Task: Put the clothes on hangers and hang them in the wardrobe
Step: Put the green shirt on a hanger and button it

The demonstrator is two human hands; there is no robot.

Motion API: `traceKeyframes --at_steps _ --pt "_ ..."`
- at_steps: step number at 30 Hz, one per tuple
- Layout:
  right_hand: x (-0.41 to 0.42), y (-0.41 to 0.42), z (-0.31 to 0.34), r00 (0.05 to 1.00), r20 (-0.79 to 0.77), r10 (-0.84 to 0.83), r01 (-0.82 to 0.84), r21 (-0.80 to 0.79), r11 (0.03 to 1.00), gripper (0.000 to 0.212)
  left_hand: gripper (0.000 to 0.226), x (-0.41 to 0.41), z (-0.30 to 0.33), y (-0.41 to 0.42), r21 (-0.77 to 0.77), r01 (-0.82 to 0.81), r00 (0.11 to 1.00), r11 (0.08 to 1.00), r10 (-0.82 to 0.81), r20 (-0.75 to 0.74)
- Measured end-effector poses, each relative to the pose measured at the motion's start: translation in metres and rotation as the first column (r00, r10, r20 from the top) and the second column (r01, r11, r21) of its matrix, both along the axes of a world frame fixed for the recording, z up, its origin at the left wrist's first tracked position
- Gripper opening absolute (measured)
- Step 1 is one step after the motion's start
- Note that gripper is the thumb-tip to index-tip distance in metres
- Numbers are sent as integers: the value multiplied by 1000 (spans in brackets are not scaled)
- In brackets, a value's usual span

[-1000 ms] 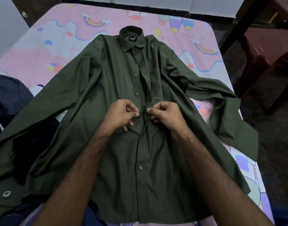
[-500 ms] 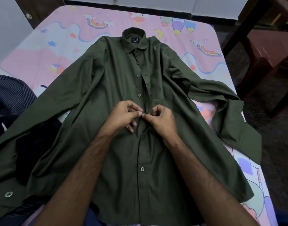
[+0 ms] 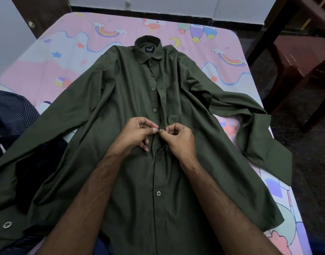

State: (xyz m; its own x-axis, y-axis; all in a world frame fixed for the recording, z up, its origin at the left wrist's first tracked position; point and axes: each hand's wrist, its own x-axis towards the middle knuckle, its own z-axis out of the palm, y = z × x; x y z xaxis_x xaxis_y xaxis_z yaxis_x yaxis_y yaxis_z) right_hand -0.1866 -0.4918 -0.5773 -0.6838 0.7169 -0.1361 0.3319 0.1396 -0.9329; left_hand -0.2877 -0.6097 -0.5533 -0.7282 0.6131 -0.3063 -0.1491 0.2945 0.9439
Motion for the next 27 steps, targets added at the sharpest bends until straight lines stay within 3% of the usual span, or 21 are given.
traceKeyframes --at_steps 6,10,15,20,23,27 --pt "3 -4 -6 1000 -13 22 -21 58 998 16 5 -1 -2 -1 4 -11 1000 1000 11 -13" --pt "6 -3 -6 995 -81 58 -58 4 998 9 6 -1 -6 2 -11 -27 998 1000 27 -61" --pt "7 2 -4 985 -152 75 -89 -86 992 19 9 -4 -10 2 -26 -35 995 999 32 -98" --pt "8 2 -6 983 -147 114 -120 -35 992 18 10 -4 -9 2 -18 -35 994 999 33 -102" --pt "7 2 -7 979 -147 142 -143 3 990 19 22 -5 -9 3 -10 -56 994 998 55 -100" --pt "8 0 -9 982 -130 139 -135 36 990 18 21 -5 -17 5 -100 -66 974 993 43 -222"
